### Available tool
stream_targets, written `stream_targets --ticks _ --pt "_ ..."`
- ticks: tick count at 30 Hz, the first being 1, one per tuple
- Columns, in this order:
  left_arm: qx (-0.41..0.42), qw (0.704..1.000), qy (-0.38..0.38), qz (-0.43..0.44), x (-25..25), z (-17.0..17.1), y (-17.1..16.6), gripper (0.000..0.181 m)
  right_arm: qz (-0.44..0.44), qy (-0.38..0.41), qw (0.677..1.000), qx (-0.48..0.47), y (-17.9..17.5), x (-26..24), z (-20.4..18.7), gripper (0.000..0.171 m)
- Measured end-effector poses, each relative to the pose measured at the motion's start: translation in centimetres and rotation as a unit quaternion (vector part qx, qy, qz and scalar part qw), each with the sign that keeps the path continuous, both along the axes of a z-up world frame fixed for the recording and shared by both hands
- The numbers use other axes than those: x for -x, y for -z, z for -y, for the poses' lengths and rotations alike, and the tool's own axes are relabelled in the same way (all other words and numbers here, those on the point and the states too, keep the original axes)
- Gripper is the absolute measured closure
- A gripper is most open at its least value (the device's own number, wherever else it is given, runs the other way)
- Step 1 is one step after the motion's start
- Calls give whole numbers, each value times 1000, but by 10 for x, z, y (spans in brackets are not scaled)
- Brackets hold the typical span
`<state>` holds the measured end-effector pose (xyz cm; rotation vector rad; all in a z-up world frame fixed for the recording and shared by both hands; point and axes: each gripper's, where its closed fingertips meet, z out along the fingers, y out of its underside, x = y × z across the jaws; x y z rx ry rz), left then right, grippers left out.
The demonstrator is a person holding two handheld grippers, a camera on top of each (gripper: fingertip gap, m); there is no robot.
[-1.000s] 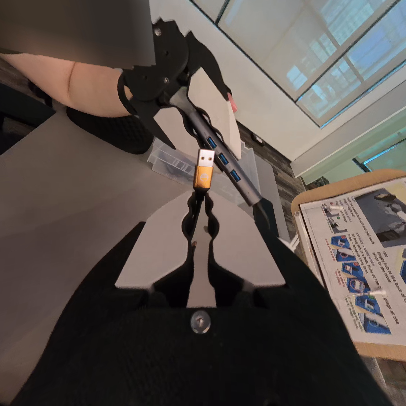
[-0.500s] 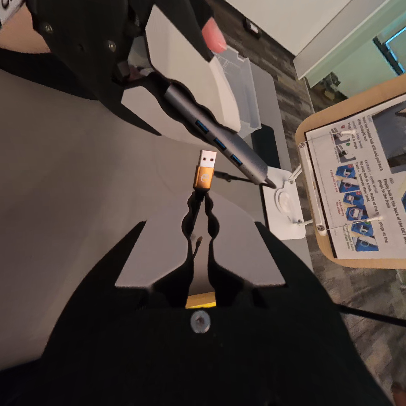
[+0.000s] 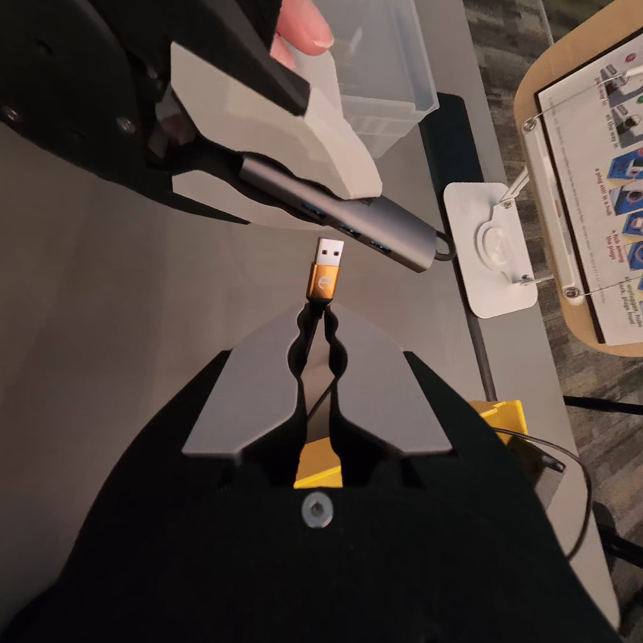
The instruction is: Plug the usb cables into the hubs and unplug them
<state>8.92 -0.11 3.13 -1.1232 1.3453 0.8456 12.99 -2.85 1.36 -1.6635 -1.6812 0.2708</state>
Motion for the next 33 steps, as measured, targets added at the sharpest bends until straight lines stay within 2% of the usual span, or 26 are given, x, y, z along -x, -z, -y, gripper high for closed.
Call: stream_targets --ticks 16,33 --pt "3 997 -20 -71 -2 -8 28 164 36 52 995 74 30 -3 -11 164" --pt "20 994 -16 -102 -10 -8 49 164 75 68 988 114 51 -7 -12 164"
